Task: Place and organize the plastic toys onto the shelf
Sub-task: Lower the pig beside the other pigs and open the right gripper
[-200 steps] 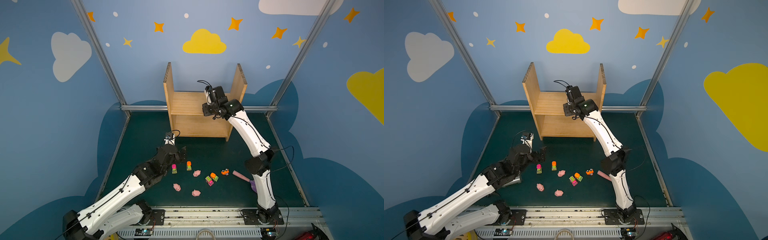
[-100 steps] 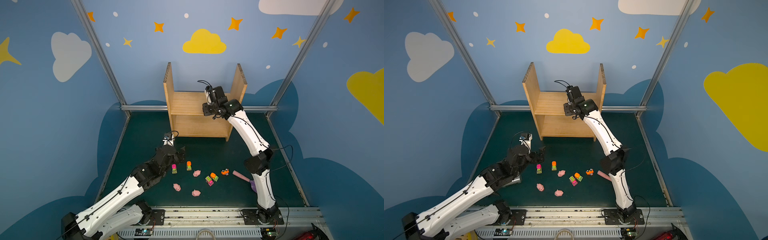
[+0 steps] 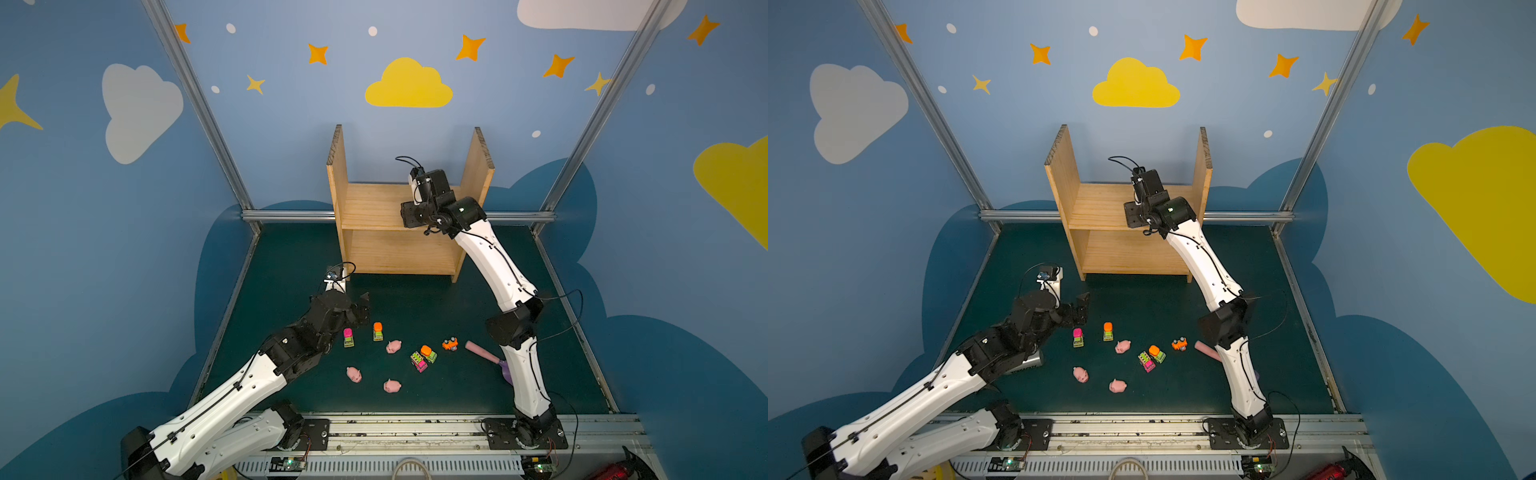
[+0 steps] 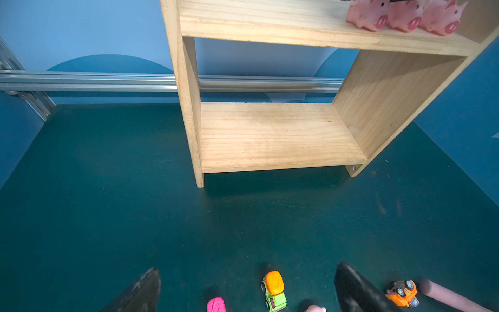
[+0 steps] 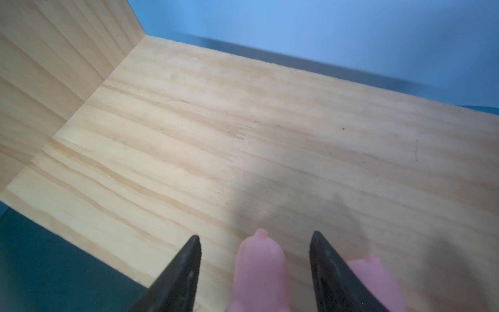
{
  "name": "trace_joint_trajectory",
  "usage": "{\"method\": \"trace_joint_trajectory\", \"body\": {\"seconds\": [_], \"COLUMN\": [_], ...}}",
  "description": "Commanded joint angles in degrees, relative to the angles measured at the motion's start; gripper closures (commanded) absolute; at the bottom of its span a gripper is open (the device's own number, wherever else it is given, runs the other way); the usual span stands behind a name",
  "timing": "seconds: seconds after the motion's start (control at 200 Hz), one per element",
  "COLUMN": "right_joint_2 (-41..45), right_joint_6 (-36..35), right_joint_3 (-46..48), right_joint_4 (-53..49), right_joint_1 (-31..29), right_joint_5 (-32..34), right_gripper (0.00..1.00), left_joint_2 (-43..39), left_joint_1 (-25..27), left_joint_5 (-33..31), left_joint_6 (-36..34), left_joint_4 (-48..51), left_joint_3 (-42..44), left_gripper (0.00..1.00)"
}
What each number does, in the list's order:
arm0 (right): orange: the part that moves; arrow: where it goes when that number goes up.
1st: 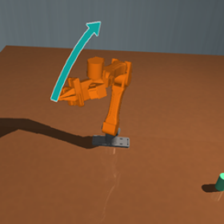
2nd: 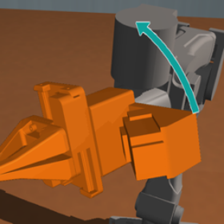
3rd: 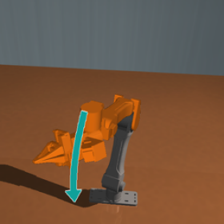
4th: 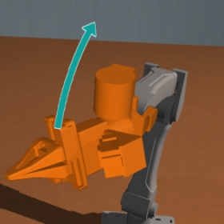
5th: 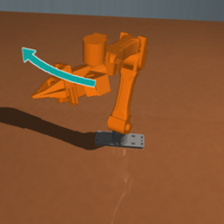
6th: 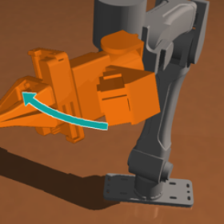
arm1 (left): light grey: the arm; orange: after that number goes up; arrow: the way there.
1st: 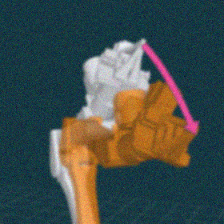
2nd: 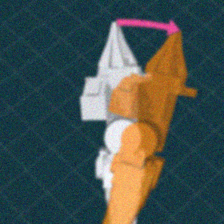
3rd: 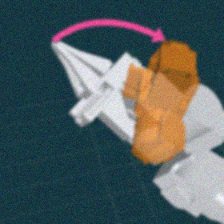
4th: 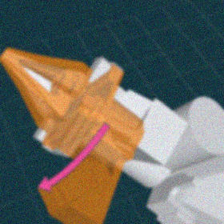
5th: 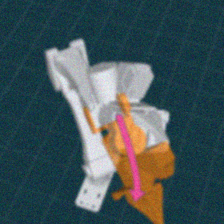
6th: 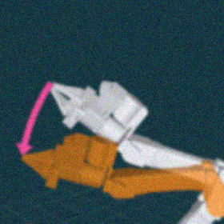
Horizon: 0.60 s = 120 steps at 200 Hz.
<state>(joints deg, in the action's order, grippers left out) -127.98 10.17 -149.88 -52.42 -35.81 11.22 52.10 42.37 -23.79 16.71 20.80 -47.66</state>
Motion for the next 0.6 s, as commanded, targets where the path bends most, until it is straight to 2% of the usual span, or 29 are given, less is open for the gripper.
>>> {"method": "trace_joint_trajectory", "body": {"seconds": [0.0,0.32,0.491,0.596], "right_joint_2": [3.4,10.2,17.2,23.2], "right_joint_6": [-0.5,-1.2,-1.0,0.2], "right_joint_3": [-1.5,0.8,10.4,20.1], "right_joint_4": [1.9,1.5,3.7,5.8], "right_joint_1": [0.2,-1.0,-3.8,-6.4], "right_joint_5": [-0.5,0.0,0.8,2.7], "right_gripper": [0.34,0.31,0.30,0.31], "left_joint_2": [-0.9,-6.5,-10.3,-12.9], "left_joint_1": [-0.2,-0.2,-0.2,-0.2], "left_joint_5": [-0.4,1.4,1.9,2.3], "left_joint_6": [-0.2,2.7,5.9,7.9], "left_joint_4": [0.6,3.5,6.6,7.3], "left_joint_3": [-0.7,-0.3,0.9,2.9], "left_gripper": [0.00,0.00,0.00,0.00]}}
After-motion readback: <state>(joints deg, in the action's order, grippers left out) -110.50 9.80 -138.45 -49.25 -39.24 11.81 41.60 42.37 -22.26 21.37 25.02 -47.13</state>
